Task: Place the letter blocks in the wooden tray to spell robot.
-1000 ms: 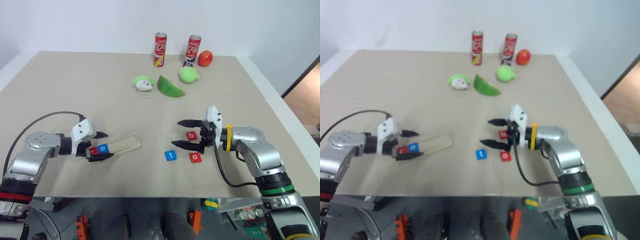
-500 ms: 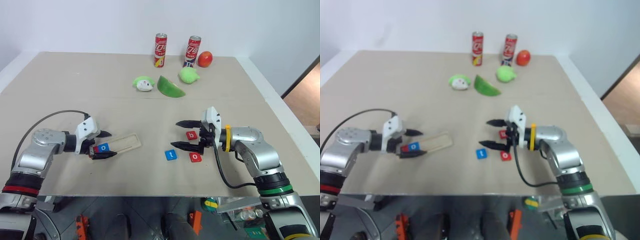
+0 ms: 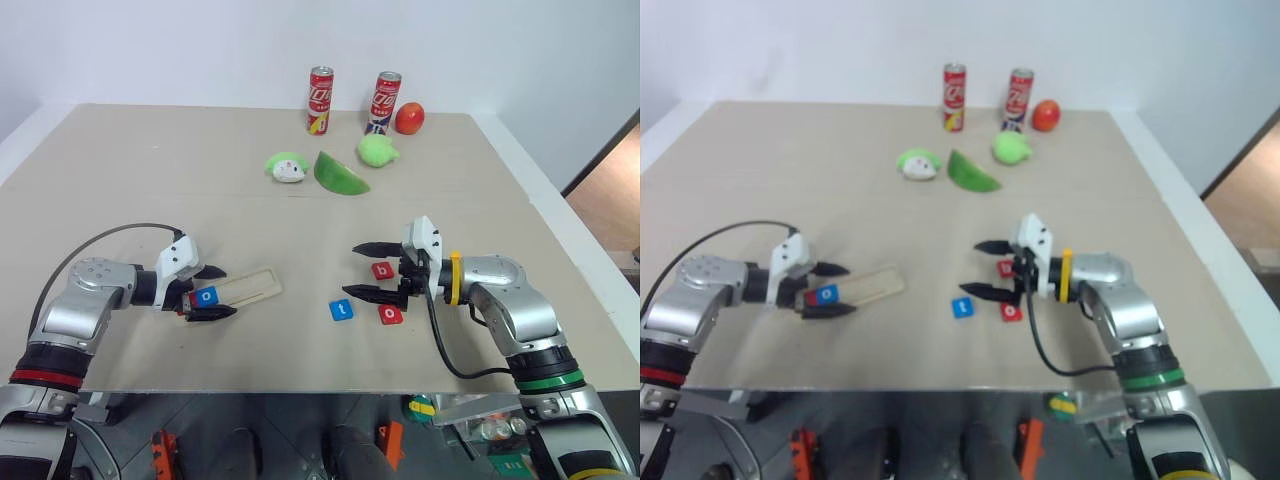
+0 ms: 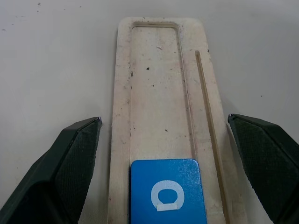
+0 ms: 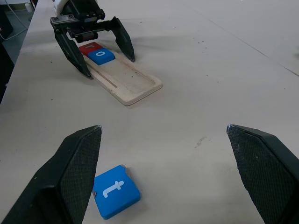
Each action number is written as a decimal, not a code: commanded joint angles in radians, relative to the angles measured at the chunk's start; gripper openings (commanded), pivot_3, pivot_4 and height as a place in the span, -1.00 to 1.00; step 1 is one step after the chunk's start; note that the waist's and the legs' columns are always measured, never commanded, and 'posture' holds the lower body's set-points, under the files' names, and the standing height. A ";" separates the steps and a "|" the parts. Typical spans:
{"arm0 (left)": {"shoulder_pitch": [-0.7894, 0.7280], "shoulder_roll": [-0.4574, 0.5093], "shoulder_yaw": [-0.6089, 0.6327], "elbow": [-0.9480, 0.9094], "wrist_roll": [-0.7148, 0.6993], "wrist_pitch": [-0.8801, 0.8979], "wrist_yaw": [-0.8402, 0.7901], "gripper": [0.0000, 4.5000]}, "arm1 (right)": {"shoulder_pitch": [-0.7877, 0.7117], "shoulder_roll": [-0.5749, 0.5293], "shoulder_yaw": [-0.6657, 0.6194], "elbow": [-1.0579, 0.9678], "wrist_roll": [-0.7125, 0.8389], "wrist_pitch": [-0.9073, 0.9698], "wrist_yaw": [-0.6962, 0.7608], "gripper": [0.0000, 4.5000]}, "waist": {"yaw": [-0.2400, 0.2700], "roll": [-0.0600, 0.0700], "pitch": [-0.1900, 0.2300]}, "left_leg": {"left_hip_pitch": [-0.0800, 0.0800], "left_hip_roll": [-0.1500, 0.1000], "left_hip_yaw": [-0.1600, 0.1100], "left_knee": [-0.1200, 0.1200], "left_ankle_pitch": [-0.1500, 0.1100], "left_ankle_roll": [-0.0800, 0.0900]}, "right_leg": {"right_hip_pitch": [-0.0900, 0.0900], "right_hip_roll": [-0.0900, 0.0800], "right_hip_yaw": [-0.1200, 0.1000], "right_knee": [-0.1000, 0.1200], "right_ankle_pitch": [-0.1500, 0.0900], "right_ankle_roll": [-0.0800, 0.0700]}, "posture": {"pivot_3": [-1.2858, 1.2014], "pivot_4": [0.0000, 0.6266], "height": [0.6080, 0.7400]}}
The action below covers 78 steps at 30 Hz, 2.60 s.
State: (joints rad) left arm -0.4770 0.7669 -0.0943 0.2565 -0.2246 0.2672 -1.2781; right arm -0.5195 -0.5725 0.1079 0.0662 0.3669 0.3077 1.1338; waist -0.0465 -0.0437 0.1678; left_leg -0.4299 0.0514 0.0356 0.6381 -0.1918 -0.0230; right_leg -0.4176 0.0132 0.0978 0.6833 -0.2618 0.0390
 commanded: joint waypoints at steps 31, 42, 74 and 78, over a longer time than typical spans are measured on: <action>0.011 0.012 -0.030 0.176 0.059 -0.092 -0.004 0.42 | -0.016 0.001 -0.014 0.031 -0.020 -0.035 0.017 1.00 | -0.004 0.006 -0.003 | 0.013 0.004 0.002 0.000 0.002 0.003 | 0.009 0.003 0.001 0.000 0.004 -0.003 | 0.03 -0.52 1.00; -0.027 0.014 -0.108 -0.021 0.085 -0.156 -0.075 0.42 | -0.027 -0.013 -0.025 0.051 -0.026 -0.041 0.033 1.00 | -0.002 0.006 -0.003 | 0.012 0.005 0.003 -0.001 0.002 0.003 | 0.008 0.004 0.001 0.000 0.003 -0.003 | 0.03 -0.52 1.00; -0.241 -0.110 -0.162 0.028 0.097 -0.104 -0.094 0.97 | -0.027 -0.058 -0.072 0.115 -0.034 -0.078 0.025 1.00 | -0.001 0.006 -0.002 | 0.007 -0.002 -0.001 0.001 0.002 0.003 | 0.008 0.000 0.001 -0.001 0.002 0.003 | 0.03 -0.52 1.00; -0.229 -0.090 -0.059 -0.096 -0.048 0.053 -0.107 0.97 | -0.095 -0.069 -0.071 0.222 -0.056 -0.107 0.037 1.00 | -0.002 0.006 -0.001 | 0.006 -0.002 -0.001 0.001 0.002 0.003 | 0.007 0.000 0.001 -0.001 0.002 0.003 | 0.03 -0.52 1.00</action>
State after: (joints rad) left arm -0.7025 0.6647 -0.2085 0.2326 -0.2033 0.2613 -1.3825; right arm -0.5797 -0.6289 0.0663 0.2686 0.3136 0.2278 1.1572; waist -0.0487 -0.0382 0.1664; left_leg -0.4243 0.0498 0.0349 0.6385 -0.1896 -0.0197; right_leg -0.4108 0.0129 0.0986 0.6824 -0.2604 0.0420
